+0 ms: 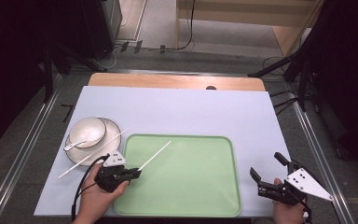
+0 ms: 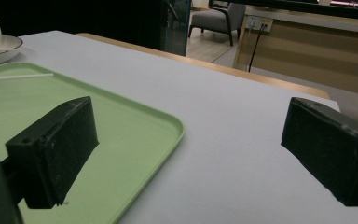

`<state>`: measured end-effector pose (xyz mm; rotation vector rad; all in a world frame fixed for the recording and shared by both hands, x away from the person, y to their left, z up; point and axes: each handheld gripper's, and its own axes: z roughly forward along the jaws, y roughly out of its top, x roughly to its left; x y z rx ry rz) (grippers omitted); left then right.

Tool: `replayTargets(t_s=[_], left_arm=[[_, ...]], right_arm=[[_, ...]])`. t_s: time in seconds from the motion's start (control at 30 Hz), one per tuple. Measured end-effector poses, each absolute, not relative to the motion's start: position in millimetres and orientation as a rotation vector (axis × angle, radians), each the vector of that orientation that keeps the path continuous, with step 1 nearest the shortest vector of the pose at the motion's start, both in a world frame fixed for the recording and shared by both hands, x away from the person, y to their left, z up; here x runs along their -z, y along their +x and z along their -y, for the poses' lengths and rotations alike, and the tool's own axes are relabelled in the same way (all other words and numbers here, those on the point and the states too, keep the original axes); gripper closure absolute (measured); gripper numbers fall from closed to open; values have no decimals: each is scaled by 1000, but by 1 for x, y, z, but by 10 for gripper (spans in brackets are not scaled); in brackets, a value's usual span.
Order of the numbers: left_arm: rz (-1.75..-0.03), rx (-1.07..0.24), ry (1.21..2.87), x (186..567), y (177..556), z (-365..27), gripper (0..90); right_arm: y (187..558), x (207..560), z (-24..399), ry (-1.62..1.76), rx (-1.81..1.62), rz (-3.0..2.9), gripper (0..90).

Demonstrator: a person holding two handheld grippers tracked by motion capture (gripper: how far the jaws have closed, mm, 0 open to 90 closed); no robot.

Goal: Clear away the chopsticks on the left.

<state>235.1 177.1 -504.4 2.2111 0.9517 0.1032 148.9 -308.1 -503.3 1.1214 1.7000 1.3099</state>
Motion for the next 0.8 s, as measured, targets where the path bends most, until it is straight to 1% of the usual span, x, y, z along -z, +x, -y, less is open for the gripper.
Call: replayTargets(t_s=[0.13, 0.5, 0.63, 0.7, 0.8], left_arm=[[-979, -117, 2235, 511, 237, -167, 855], [-967, -159, 2248, 516, 234, -166, 841], [-943, -144, 2248, 516, 234, -166, 790], [-942, -165, 2248, 514, 235, -168, 736], [-936, -171, 2215, 510, 236, -169, 738]], right_arm=[[149, 503, 308, 1118, -1307, -1703, 40], [149, 503, 308, 1116, -1308, -1703, 40], [148, 503, 307, 1113, -1306, -1704, 40], [148, 503, 307, 1113, -1311, -1703, 40], [148, 502, 308, 1115, -1311, -1700, 40]])
